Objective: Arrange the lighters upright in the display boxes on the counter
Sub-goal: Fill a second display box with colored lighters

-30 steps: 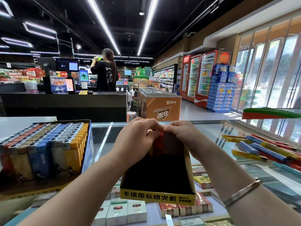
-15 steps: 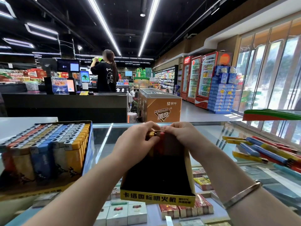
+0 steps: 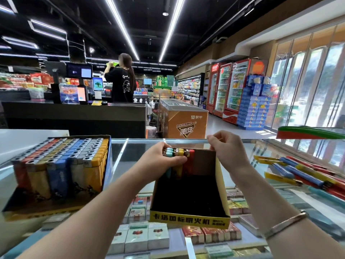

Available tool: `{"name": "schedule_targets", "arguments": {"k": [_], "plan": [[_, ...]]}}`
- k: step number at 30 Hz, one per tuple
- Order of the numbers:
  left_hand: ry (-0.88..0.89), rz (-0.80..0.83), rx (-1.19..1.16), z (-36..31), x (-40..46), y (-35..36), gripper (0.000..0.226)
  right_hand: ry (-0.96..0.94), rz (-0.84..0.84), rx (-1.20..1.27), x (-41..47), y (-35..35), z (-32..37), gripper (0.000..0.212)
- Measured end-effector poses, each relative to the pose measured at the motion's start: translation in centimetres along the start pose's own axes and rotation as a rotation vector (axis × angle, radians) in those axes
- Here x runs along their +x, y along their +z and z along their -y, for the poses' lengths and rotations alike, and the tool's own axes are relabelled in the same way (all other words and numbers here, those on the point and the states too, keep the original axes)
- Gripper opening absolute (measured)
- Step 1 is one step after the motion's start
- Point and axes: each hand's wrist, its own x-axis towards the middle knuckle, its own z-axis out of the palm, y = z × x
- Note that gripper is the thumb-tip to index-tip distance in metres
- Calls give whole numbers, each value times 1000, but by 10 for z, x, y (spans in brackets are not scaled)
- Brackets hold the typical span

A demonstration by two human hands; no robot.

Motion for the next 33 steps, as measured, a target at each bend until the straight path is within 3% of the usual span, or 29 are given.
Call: {"name": "schedule_targets", "arguments": {"k": [4,10,14,17,22,28,33], "plan": [[-78,15,-128,0,1,8,39,-22,18,-246,-5,-33,-9,20],[-207,272,-385,6,0,6,61,185,124,-698,1,-108,-26,17],[-227,255,-434,1,-4,12,59,262,199,-877,-1,-138,-35,19],[-266,144,-415,-8,-9,24,47,267,295,-936,-6,-145,-46,23],[-265,41,-365,-12,-9,36,50,221,371,-991,-10,-136,-59,37],[-241,68,-343,-11,-8,33,51,214,495,-1137,-11,-119,-61,29],[-225,93,-338,-9,-7,32,50,197,490,-1074,-2,-111,-57,23]]}}
